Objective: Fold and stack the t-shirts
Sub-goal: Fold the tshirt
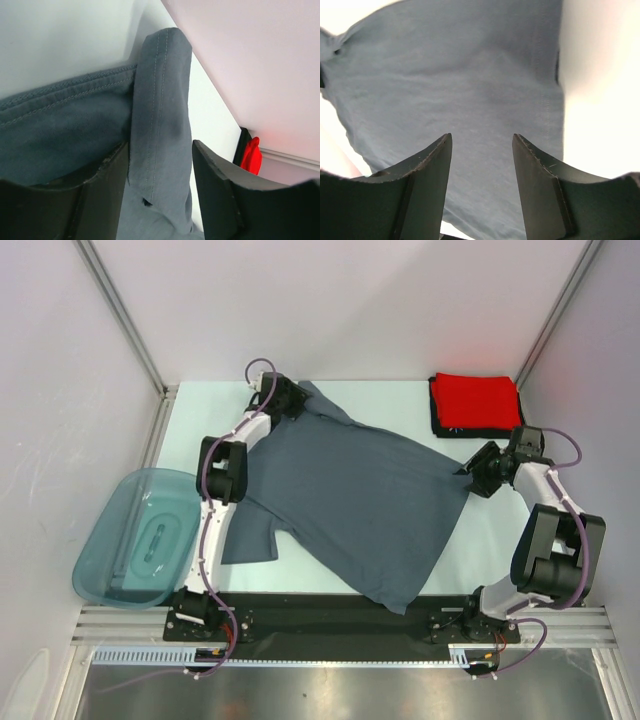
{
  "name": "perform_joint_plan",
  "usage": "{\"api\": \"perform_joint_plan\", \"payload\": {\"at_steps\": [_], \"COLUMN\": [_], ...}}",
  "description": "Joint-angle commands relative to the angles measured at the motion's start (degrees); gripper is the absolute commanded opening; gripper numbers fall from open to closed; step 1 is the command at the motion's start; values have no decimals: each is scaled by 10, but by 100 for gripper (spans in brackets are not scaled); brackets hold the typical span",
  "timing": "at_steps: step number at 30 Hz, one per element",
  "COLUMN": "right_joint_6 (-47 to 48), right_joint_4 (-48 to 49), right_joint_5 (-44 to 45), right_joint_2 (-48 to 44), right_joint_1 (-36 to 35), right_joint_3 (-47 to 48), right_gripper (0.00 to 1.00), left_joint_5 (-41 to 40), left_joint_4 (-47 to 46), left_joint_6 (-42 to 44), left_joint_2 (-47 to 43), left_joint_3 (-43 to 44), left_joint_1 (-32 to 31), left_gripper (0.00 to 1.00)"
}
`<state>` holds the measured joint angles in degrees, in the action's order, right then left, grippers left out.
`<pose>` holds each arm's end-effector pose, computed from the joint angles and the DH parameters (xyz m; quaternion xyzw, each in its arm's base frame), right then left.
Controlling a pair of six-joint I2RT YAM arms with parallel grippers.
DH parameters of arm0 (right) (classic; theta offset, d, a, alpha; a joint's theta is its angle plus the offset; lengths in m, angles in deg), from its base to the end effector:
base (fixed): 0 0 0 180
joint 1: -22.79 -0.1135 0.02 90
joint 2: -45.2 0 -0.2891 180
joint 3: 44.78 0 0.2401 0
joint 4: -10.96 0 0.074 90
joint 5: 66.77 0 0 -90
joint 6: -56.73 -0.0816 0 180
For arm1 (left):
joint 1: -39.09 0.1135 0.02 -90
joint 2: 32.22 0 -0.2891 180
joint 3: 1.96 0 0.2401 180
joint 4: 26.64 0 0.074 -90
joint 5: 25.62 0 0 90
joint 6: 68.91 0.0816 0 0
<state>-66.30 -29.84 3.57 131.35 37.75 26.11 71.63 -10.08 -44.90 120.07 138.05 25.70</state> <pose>0.3128 -0.0552 0.2136 0.3377 0.8812 0.2064 0.2584 0.6263 -0.1597 0.1221 -0.3518 0.7845 -0.3661 0.3559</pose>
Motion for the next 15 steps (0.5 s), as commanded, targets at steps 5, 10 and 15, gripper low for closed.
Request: {"api": "perform_joint_plan", "payload": {"at_steps": [5,10,15], "right_joint_6": [-6,3,18], "right_joint_4": [7,8,1], "right_joint_5": [30,38,58], "right_joint_2": [45,87,120], "right_joint_1": [9,13,21], "right_joint_3": [53,82,117], "right_gripper": [56,56,57], "left_joint_5": [0,8,25], "left_joint_4": [15,10,6], "left_joint_6": [4,13,15], "left_joint_2": [1,-11,-24], "left_joint_3": [22,17,33], "left_joint_1": [-5,-3,-1], "left_gripper": [51,44,30]}}
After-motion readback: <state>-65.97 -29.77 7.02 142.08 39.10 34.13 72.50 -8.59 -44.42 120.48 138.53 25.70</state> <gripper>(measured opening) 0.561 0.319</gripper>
